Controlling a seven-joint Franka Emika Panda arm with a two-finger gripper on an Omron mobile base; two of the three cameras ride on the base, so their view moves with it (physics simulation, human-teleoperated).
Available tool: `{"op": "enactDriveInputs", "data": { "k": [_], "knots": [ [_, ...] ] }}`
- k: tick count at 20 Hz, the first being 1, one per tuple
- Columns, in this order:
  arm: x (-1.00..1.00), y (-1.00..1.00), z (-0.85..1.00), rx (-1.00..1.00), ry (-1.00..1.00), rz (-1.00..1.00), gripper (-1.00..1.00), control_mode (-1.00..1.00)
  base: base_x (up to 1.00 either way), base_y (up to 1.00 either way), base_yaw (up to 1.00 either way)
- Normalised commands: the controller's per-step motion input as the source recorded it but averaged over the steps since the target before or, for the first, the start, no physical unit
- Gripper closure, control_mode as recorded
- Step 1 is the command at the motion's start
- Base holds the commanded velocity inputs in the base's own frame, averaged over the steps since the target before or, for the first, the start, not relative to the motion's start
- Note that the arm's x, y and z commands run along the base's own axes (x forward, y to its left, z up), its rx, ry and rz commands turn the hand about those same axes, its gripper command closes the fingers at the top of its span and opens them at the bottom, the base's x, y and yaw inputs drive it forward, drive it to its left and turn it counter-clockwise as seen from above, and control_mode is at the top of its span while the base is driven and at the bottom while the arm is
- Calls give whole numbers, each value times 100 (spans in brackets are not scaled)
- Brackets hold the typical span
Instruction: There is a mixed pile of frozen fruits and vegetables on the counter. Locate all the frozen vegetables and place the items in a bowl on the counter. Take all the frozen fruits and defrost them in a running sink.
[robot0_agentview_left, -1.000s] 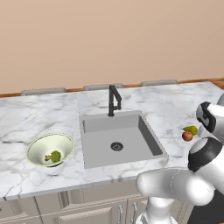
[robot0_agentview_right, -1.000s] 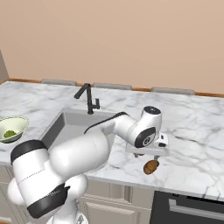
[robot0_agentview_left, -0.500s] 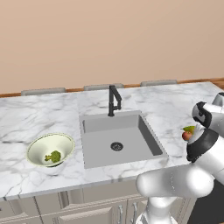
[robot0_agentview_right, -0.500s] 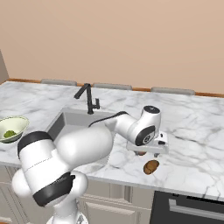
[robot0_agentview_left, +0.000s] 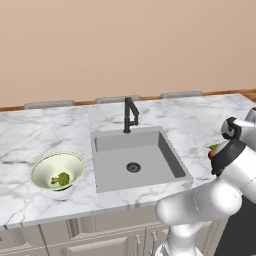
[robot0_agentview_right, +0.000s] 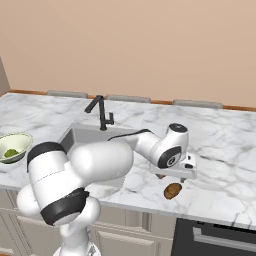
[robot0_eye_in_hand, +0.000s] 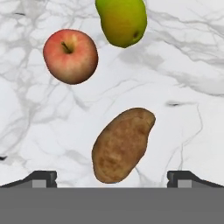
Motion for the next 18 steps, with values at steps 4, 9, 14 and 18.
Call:
{"op": "enactDriveInputs", "data": {
  "k": [4,9,14,18],
  "knots": [
    [-7,-2,-3,0,0,-5,-100,-100,0,0,0],
    [0,5,-23,0,0,-6,-100,-100,0,0,0],
    [0,0,-26,0,0,-7,-100,-100,0,0,0],
    [0,0,-16,0,0,-8,-100,-100,0,0,0]
  ]
}}
